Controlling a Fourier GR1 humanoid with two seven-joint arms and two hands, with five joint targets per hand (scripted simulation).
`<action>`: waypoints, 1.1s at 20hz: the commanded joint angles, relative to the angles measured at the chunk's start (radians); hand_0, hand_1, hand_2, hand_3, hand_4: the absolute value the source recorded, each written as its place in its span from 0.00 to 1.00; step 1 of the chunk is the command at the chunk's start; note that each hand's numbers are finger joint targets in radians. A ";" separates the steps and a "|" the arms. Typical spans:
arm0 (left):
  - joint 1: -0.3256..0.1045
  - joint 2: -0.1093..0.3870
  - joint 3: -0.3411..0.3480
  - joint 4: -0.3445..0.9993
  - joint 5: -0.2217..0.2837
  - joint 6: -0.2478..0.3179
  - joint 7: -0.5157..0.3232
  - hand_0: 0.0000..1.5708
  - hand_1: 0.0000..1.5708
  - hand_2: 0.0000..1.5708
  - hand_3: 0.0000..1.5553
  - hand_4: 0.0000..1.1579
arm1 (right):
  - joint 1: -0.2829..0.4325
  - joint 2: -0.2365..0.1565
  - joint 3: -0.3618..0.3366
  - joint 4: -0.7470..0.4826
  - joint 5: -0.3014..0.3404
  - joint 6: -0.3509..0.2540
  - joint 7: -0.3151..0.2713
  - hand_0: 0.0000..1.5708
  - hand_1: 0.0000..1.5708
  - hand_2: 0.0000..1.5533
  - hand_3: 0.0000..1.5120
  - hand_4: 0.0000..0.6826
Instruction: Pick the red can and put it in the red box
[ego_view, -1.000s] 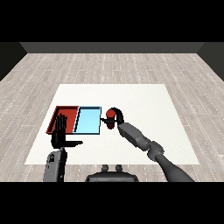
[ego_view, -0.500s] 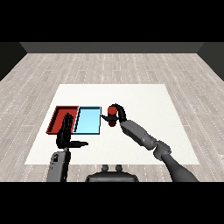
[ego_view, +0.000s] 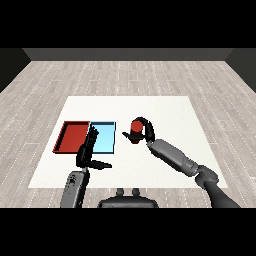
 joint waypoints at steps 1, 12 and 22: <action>-0.011 -0.007 -0.073 -0.043 -0.025 0.038 0.089 0.00 0.00 0.00 0.00 0.00 | 0.063 -0.112 -0.009 -0.216 0.061 -0.072 0.056 0.95 0.95 0.94 0.93 0.85; -0.228 -0.007 -0.181 0.010 -0.039 0.190 0.275 0.00 0.00 0.00 0.00 0.00 | 0.170 -0.231 -0.126 -0.432 0.198 -0.050 0.196 0.97 0.97 0.94 0.92 0.85; -0.292 -0.007 -0.296 0.190 0.009 0.291 0.213 0.00 0.00 0.00 0.00 0.00 | 0.260 -0.175 -0.186 -0.519 0.392 -0.011 0.230 0.95 0.95 0.93 0.91 0.82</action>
